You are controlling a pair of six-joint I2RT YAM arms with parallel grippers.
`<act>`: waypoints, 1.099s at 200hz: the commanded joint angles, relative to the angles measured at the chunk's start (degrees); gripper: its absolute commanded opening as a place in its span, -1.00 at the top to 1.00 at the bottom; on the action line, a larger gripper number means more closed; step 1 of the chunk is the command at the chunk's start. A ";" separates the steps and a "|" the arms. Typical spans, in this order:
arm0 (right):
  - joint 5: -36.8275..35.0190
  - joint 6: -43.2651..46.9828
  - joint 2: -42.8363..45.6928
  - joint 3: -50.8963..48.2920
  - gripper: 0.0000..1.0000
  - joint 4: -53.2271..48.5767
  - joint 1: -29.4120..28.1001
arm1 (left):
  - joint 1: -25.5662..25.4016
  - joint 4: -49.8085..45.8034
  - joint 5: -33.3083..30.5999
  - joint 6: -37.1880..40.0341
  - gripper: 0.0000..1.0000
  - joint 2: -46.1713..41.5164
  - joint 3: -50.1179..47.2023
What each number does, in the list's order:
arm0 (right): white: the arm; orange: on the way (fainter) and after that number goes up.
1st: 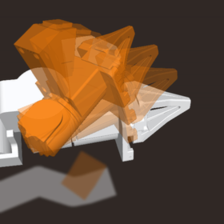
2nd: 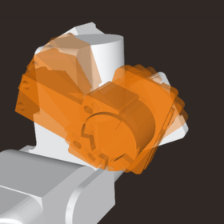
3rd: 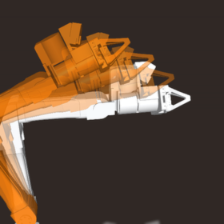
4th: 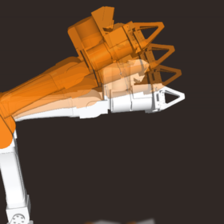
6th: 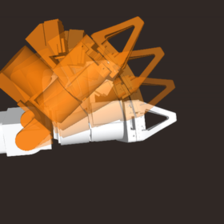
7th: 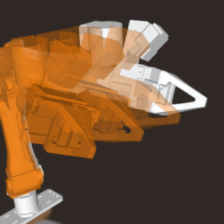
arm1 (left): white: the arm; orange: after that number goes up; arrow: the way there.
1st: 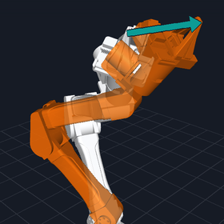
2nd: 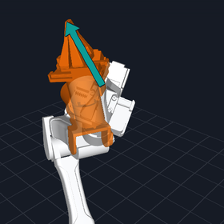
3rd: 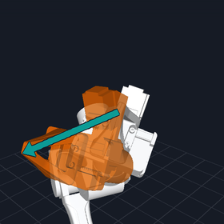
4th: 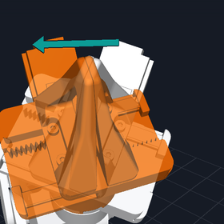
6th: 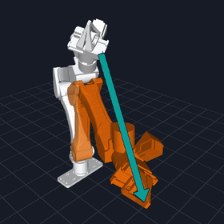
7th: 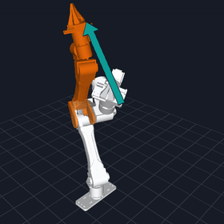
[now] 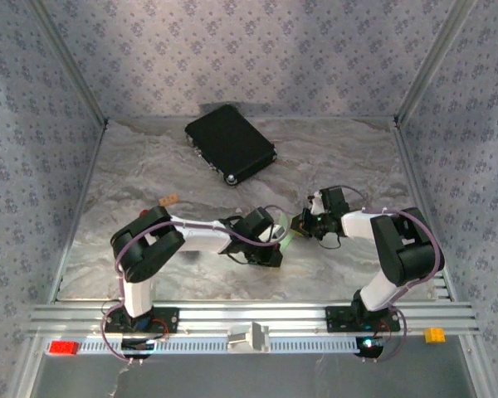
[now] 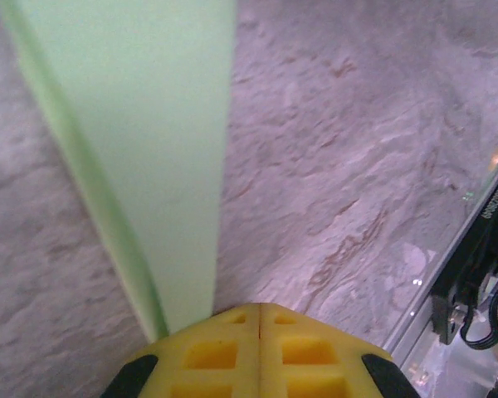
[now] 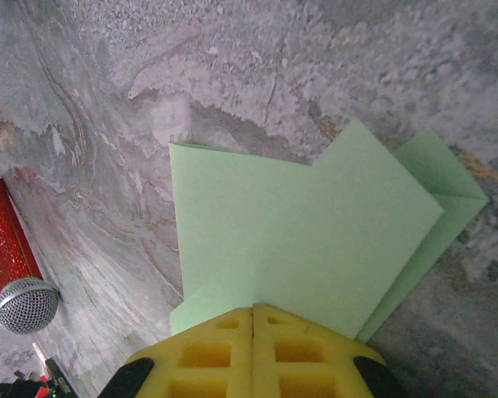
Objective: Fold a paper plane with a square sheet of paper (pick it up from the middle)
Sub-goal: Fold the wing for the fifth time at the center of the table.
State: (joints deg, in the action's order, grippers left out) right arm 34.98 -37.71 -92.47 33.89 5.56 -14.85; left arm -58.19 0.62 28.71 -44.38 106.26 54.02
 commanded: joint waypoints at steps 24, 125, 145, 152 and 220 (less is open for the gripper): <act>-4.86 0.23 -1.58 -2.07 0.95 -3.66 0.96 | -0.17 -0.82 -0.23 1.30 0.90 -3.73 -0.67; -4.66 0.19 -2.18 -2.03 0.95 -3.67 0.97 | -0.08 -2.95 -1.21 3.37 0.91 -2.46 -0.86; -4.57 0.27 -2.15 -2.05 0.95 -3.65 0.98 | 0.00 -3.63 -2.25 3.72 0.92 -2.61 -1.32; -4.61 0.32 -2.20 -2.07 0.94 -3.63 0.97 | 0.09 -3.53 -2.57 3.73 0.92 -2.72 -1.60; -4.57 0.47 -2.87 -2.18 0.94 -3.41 1.15 | 1.15 -0.33 -2.87 1.65 0.92 -4.28 -5.28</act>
State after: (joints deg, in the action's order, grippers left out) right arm 35.42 -37.71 -92.68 33.63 6.17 -14.44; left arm -57.58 0.62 26.79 -42.06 103.63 50.78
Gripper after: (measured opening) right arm 0.052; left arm 0.047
